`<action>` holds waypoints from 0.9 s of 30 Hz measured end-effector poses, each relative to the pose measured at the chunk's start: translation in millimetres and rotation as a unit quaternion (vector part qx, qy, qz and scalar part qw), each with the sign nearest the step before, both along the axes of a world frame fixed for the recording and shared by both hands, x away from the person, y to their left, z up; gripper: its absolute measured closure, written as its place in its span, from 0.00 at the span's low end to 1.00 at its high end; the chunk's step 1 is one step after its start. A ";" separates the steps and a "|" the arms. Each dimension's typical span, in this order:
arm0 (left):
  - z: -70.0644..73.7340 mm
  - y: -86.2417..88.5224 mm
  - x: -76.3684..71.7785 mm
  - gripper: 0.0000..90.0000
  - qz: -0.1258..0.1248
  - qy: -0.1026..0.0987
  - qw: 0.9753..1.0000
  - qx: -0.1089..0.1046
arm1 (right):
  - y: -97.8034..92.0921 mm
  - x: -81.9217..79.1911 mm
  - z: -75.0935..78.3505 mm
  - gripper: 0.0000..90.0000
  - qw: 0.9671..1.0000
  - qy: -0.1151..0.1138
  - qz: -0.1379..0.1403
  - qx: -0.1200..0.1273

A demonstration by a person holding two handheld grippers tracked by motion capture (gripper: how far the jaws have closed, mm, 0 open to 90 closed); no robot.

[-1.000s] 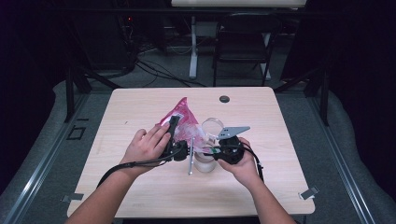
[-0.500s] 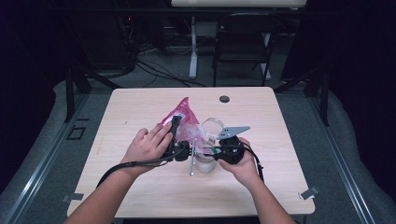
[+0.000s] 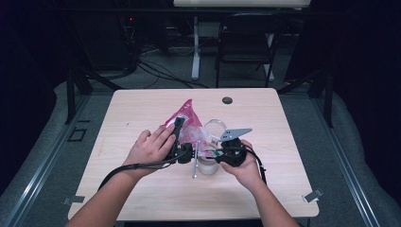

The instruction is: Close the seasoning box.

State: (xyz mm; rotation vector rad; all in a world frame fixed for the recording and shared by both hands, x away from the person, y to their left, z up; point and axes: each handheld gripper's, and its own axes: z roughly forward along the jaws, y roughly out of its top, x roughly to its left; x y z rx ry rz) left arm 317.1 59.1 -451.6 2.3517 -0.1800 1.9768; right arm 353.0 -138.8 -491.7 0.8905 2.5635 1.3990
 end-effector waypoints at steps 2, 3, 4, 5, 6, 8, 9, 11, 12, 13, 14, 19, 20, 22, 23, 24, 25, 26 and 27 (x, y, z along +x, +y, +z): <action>-0.4 0.0 -0.1 0.71 0.001 0.001 1.000 -0.001 | 0.3 0.2 -0.4 1.00 1.000 0.000 0.000 0.000; -0.4 0.0 0.0 0.71 0.001 0.002 1.000 0.001 | 0.3 0.4 -0.7 1.00 1.000 0.001 0.001 0.001; -0.8 0.0 0.0 0.71 0.002 0.003 1.000 0.000 | 0.3 0.6 -0.9 1.00 1.000 0.002 0.000 0.001; -1.0 0.0 0.0 0.71 0.002 0.003 1.000 0.000 | 0.2 0.8 -1.2 1.00 1.000 0.002 0.000 0.001; -1.3 0.1 0.1 0.71 0.002 0.004 1.000 0.000 | 0.1 1.0 -1.4 1.00 1.000 0.003 -0.001 0.002; -1.3 0.2 0.2 0.71 0.002 0.001 1.000 0.001 | 0.3 1.2 -1.7 1.00 1.000 0.004 0.000 0.001; -1.4 0.5 0.4 0.71 0.002 0.002 1.000 0.003 | 0.3 1.3 -1.7 1.00 1.000 0.004 0.001 0.001; -1.3 1.2 0.4 0.71 0.003 0.003 1.000 0.001 | 0.4 1.2 -1.7 1.00 1.000 0.003 0.000 0.002; -1.5 1.7 0.4 0.71 0.003 0.002 1.000 -0.002 | 0.4 1.1 -1.7 1.00 1.000 0.002 0.000 0.003; -1.7 2.6 0.6 0.71 0.006 0.006 1.000 -0.005 | 0.2 1.1 -1.4 1.00 1.000 0.001 -0.002 0.003; -1.6 3.2 0.9 0.71 0.006 0.007 1.000 -0.004 | 0.0 1.1 -1.2 1.00 1.000 0.000 -0.002 0.005; -3.2 5.4 1.0 0.71 0.010 0.010 1.000 -0.010 | 0.5 0.7 -1.0 1.00 1.000 0.000 -0.003 0.003; -3.8 5.8 1.2 0.71 0.010 0.012 1.000 -0.013 | 0.7 0.7 -1.1 1.00 1.000 0.001 -0.003 0.003; -3.1 6.3 1.4 0.71 0.012 0.012 1.000 -0.010 | 0.9 0.7 -1.2 1.00 1.000 0.000 -0.003 0.003; -3.5 6.9 1.5 0.71 0.013 0.014 1.000 -0.013 | 1.0 0.5 -0.9 1.00 1.000 0.000 -0.004 0.002; -3.9 7.6 1.7 0.72 0.015 0.018 1.000 -0.017 | 0.9 0.5 -0.7 1.00 1.000 -0.001 -0.003 0.002; -3.7 7.9 1.2 0.72 0.021 0.020 0.999 -0.017 | 1.0 0.3 -0.6 1.00 1.000 -0.003 -0.004 0.002; -4.7 8.7 1.3 0.72 0.022 0.021 0.999 -0.021 | 1.0 0.2 -0.5 1.00 1.000 -0.004 -0.005 0.002; -6.7 10.1 2.0 0.72 0.022 0.025 0.999 -0.029 | 1.0 0.2 -0.4 1.00 1.000 -0.004 -0.005 0.002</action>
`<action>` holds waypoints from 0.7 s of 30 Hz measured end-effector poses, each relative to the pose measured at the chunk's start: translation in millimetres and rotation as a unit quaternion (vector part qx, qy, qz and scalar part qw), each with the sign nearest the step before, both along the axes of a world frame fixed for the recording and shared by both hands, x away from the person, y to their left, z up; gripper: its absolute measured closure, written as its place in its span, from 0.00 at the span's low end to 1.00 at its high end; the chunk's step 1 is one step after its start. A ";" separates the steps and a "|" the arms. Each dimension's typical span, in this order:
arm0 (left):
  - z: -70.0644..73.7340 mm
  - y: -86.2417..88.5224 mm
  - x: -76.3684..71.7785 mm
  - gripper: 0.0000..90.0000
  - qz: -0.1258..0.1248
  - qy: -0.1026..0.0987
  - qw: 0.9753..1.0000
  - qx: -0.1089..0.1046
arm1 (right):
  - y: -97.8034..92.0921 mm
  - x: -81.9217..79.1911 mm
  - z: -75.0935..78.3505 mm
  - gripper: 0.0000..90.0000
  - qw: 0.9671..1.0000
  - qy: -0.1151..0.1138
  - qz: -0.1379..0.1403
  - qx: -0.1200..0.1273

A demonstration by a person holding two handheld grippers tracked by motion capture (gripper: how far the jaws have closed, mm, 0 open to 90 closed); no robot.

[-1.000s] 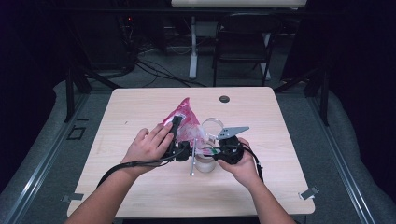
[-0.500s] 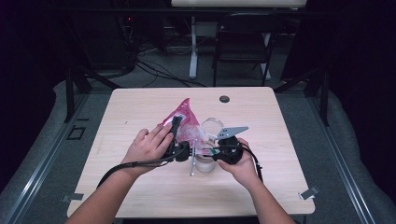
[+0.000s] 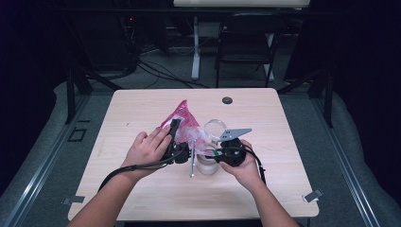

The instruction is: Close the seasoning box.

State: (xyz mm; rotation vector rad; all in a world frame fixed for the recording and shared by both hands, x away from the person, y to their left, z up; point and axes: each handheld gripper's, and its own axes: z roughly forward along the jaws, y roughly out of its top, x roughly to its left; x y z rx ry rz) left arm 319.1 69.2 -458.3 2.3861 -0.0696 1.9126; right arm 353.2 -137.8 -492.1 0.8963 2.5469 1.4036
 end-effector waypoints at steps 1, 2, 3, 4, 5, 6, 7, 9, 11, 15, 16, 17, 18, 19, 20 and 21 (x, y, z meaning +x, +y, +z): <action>-0.1 0.2 -0.4 0.72 0.005 0.001 1.000 0.003 | 0.1 0.0 0.0 1.00 1.000 -0.001 0.000 -0.001; -1.0 1.0 -0.3 0.72 0.006 0.003 1.000 0.000 | 0.2 0.1 -0.1 1.00 1.000 -0.002 0.000 -0.001; -1.6 1.8 -0.1 0.73 0.008 0.004 1.000 -0.002 | 0.3 0.1 -0.1 1.00 1.000 -0.003 0.000 -0.001; -2.5 2.8 0.3 0.73 0.006 0.005 1.000 -0.007 | 0.5 0.2 -0.2 1.00 1.000 -0.003 0.001 0.000; -2.3 3.6 0.2 0.73 0.009 0.005 1.000 -0.007 | 0.8 -0.1 -0.1 1.00 1.000 -0.003 0.000 0.000; -2.7 4.7 0.5 0.73 0.010 0.007 1.000 -0.013 | 1.1 -0.2 0.1 1.00 1.000 -0.003 0.000 0.001; -2.8 5.3 0.4 0.73 0.011 0.008 1.000 -0.016 | 1.5 -0.5 0.4 1.00 1.000 -0.005 0.000 0.001; -3.6 7.6 0.6 0.73 0.014 0.010 1.000 -0.024 | 2.2 -1.1 1.4 1.00 1.000 -0.006 0.003 0.000; -4.5 9.0 0.5 0.73 0.017 0.014 0.999 -0.028 | 3.0 -1.3 1.6 1.00 1.000 -0.008 0.003 0.000; -8.6 10.7 0.9 0.73 0.021 0.020 0.999 -0.039 | 3.8 -1.4 1.3 1.00 1.000 -0.009 0.001 -0.001; -8.7 11.1 0.7 0.73 0.024 0.022 0.999 -0.040 | 3.8 -1.3 1.4 1.00 1.000 -0.009 0.001 0.000; -8.9 11.5 0.5 0.73 0.028 0.025 0.998 -0.042 | 3.4 -1.2 1.9 1.00 1.000 -0.010 0.002 -0.001; -9.5 12.2 0.6 0.73 0.029 0.027 0.998 -0.047 | 3.4 -1.5 2.1 1.00 1.000 -0.011 -0.001 0.000; -9.9 12.5 0.6 0.73 0.030 0.028 0.998 -0.049 | 3.2 -1.5 2.7 1.00 1.000 -0.012 0.000 0.000; -10.5 13.2 0.9 0.73 0.029 0.028 0.998 -0.053 | 3.3 -1.5 3.0 1.00 1.000 -0.013 0.000 0.001; -11.1 13.8 0.9 0.73 0.031 0.031 0.997 -0.058 | 3.4 -1.7 3.3 1.00 1.000 -0.014 0.000 0.001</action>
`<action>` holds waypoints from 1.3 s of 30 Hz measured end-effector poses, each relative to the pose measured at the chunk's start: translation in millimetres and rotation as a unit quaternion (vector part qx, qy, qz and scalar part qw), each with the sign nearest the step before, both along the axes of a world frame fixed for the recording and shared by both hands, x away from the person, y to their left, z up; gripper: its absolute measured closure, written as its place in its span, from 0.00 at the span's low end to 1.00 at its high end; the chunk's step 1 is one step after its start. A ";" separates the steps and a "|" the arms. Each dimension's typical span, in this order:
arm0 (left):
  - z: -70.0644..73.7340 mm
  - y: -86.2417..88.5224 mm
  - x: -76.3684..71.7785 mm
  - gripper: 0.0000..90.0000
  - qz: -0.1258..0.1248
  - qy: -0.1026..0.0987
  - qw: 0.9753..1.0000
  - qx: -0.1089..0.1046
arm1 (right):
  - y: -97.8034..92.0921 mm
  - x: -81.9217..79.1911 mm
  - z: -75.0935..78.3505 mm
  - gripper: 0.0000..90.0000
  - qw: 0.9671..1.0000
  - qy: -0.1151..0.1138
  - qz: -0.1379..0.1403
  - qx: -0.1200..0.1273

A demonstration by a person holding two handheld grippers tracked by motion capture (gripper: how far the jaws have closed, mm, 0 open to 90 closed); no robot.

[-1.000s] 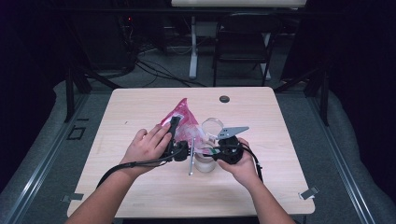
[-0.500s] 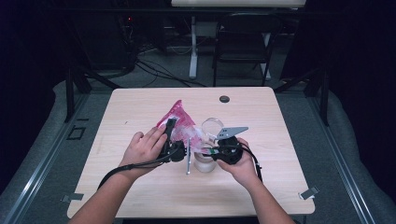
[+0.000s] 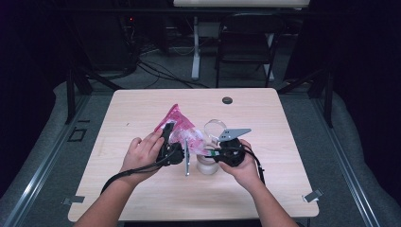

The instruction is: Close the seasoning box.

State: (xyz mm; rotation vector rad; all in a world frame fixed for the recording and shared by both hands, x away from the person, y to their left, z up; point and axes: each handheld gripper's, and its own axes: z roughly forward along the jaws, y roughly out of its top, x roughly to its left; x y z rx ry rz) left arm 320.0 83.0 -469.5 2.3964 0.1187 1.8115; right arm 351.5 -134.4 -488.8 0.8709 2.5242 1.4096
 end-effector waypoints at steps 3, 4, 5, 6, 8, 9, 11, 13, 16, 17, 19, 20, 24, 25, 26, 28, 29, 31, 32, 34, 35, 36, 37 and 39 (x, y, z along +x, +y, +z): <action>-0.6 1.2 0.0 0.73 0.002 0.001 1.000 -0.010 | 0.4 -0.4 0.3 1.00 1.000 -0.001 -0.003 0.004; -0.8 1.6 0.1 0.73 0.003 0.001 1.000 -0.013 | 0.6 -0.5 0.5 1.00 1.000 -0.002 -0.003 0.004; -1.0 2.1 -0.2 0.73 0.007 0.004 1.000 -0.016 | 0.7 -0.6 0.6 1.00 1.000 -0.002 -0.003 0.004; -1.6 2.4 -0.2 0.73 0.009 0.006 1.000 -0.021 | 0.8 -0.6 0.8 1.00 1.000 -0.002 -0.002 0.005; -3.1 3.3 -0.1 0.73 0.010 0.009 1.000 -0.025 | 0.8 -0.6 1.1 1.00 1.000 -0.003 -0.003 0.006; -3.7 3.6 -0.2 0.74 0.012 0.010 1.000 -0.027 | 0.8 -0.5 1.2 1.00 1.000 -0.003 -0.003 0.007; -4.9 4.2 -0.3 0.74 0.013 0.012 0.999 -0.030 | 0.5 -0.3 1.5 1.00 1.000 -0.003 -0.003 0.007; -6.4 5.3 0.2 0.74 0.013 0.011 0.999 -0.036 | 0.4 -0.2 2.0 1.00 1.000 -0.004 -0.003 0.009; -7.4 6.7 -0.2 0.74 0.019 0.017 0.999 -0.045 | 0.6 -0.5 2.4 1.00 1.000 -0.006 -0.004 0.011; -7.7 7.2 -0.3 0.74 0.020 0.018 0.999 -0.047 | 0.9 -0.7 2.4 1.00 1.000 -0.006 -0.005 0.012; -8.3 8.2 -0.3 0.74 0.018 0.017 0.998 -0.054 | 1.2 -0.8 2.6 1.00 1.000 -0.006 -0.005 0.013; -8.7 8.6 -0.8 0.74 0.020 0.019 0.998 -0.059 | 1.4 -1.0 2.7 1.00 1.000 -0.006 -0.005 0.014; -9.8 10.1 -1.0 0.74 0.022 0.022 0.997 -0.069 | 2.0 -1.5 3.4 1.00 1.000 -0.008 -0.004 0.014; -10.2 10.3 -1.2 0.74 0.022 0.023 0.997 -0.070 | 2.0 -1.6 3.4 1.00 1.000 -0.008 -0.004 0.013; -10.7 10.4 -1.5 0.74 0.023 0.023 0.997 -0.073 | 1.9 -1.6 3.4 1.00 1.000 -0.008 -0.004 0.012; -11.4 11.0 -1.8 0.74 0.023 0.023 0.996 -0.078 | 1.8 -1.5 3.4 1.00 1.000 -0.008 -0.004 0.014; -11.6 11.4 -2.1 0.73 0.024 0.025 0.996 -0.083 | 1.8 -1.5 3.5 1.00 1.000 -0.008 -0.005 0.015; -12.5 12.6 -2.4 0.73 0.026 0.029 0.995 -0.093 | 1.8 -1.7 3.7 1.00 1.000 -0.008 -0.005 0.016; -13.0 12.7 -2.7 0.73 0.028 0.031 0.994 -0.099 | 2.0 -1.8 3.7 1.00 1.000 -0.008 -0.004 0.015; -14.6 13.6 -3.0 0.73 0.030 0.034 0.993 -0.110 | 2.3 -2.1 3.7 1.00 1.000 -0.008 -0.004 0.016; -15.1 13.9 -3.2 0.73 0.031 0.035 0.993 -0.112 | 2.5 -2.1 3.7 1.00 1.000 -0.008 -0.004 0.016; -16.1 14.3 -3.6 0.73 0.032 0.039 0.992 -0.116 | 2.7 -2.2 3.6 1.00 1.000 -0.008 -0.005 0.017; -17.1 14.8 -3.9 0.73 0.032 0.040 0.991 -0.120 | 2.7 -2.2 3.6 1.00 1.000 -0.008 -0.005 0.016; -18.3 15.4 -4.6 0.73 0.034 0.041 0.990 -0.128 | 2.5 -2.2 3.9 1.00 1.000 -0.008 -0.004 0.014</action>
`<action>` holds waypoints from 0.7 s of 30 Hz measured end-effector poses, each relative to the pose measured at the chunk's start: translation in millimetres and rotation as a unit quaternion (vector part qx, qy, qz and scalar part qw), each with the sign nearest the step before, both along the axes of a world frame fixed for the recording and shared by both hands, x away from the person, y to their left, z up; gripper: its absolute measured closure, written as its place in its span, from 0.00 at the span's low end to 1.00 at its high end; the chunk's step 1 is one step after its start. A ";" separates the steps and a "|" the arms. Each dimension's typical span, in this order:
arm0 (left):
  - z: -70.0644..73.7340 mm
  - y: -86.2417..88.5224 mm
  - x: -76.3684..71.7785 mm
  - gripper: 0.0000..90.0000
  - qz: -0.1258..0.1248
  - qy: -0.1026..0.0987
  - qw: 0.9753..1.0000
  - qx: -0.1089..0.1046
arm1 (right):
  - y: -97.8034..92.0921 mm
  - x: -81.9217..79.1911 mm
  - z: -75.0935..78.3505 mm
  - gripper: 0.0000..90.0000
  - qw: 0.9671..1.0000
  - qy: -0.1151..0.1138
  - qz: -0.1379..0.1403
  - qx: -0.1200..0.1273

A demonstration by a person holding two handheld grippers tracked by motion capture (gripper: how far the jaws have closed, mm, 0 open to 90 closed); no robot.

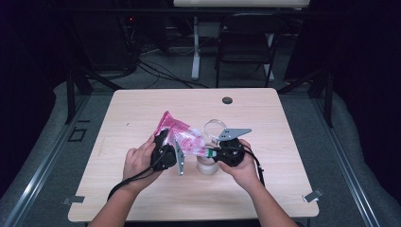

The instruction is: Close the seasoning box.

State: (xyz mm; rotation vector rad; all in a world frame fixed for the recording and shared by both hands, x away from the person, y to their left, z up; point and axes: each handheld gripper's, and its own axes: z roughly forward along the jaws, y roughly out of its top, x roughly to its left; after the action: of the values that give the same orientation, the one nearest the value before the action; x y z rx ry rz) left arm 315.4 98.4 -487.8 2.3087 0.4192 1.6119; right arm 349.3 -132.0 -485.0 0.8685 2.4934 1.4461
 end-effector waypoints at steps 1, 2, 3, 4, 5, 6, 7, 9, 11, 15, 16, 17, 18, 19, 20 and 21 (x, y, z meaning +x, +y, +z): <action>-0.8 0.6 -0.3 0.73 0.000 0.002 1.000 -0.005 | 0.2 -0.3 0.0 1.00 1.000 0.000 -0.001 0.001; -1.5 1.1 -0.5 0.73 -0.001 0.003 1.000 -0.010 | 0.2 -0.6 0.3 1.00 1.000 0.000 -0.001 0.000; -3.2 1.7 -0.8 0.73 0.000 0.006 1.000 -0.018 | 0.0 -0.6 0.5 1.00 1.000 0.000 0.000 0.000; -4.0 2.2 -1.0 0.73 0.000 0.007 1.000 -0.020 | 0.4 -1.0 0.6 1.00 1.000 -0.001 -0.002 0.004; -5.1 2.8 -1.3 0.73 0.001 0.010 1.000 -0.021 | 0.4 -1.1 0.8 1.00 1.000 -0.001 -0.002 0.003; -6.1 3.5 -1.7 0.73 0.003 0.014 1.000 -0.023 | 0.5 -1.3 0.9 1.00 1.000 -0.001 -0.002 0.003; -7.2 4.1 -1.6 0.73 0.002 0.015 1.000 -0.025 | 0.4 -1.3 1.1 1.00 1.000 -0.001 0.000 0.000; -8.8 5.5 -1.9 0.73 0.003 0.020 0.999 -0.031 | 0.8 -1.5 1.0 1.00 1.000 -0.001 0.000 0.001; -12.6 6.1 -1.8 0.73 0.002 0.022 0.998 -0.056 | 0.9 -1.7 1.3 1.00 1.000 -0.002 0.000 0.001; -16.9 7.8 -2.7 0.73 0.002 0.022 0.997 -0.077 | 1.8 -2.5 1.7 1.00 1.000 -0.003 0.000 0.002; -17.8 8.3 -3.3 0.73 0.004 0.024 0.997 -0.079 | 2.0 -2.6 1.6 1.00 1.000 -0.003 0.000 0.002; -18.9 8.6 -3.4 0.74 0.003 0.022 0.996 -0.082 | 2.3 -2.8 1.5 1.00 1.000 -0.004 0.000 0.001; -19.5 9.2 -3.9 0.74 0.004 0.024 0.996 -0.083 | 2.7 -3.0 1.4 1.00 1.000 -0.005 0.000 0.001; -20.2 9.9 -3.9 0.74 0.003 0.025 0.996 -0.088 | 3.0 -3.2 1.4 1.00 1.000 -0.005 0.000 0.002; -20.9 10.1 -4.2 0.73 0.004 0.026 0.995 -0.093 | 3.1 -3.5 1.8 1.00 1.000 -0.006 0.000 -0.001; -21.6 10.7 -4.8 0.74 0.006 0.029 0.995 -0.096 | 3.2 -3.7 2.0 1.00 1.000 -0.007 0.000 -0.001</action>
State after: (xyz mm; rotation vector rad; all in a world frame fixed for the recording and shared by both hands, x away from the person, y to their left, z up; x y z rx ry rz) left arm 310.6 109.1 -509.4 2.2156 0.5762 1.4446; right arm 345.6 -128.7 -483.0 0.8556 2.4851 1.4456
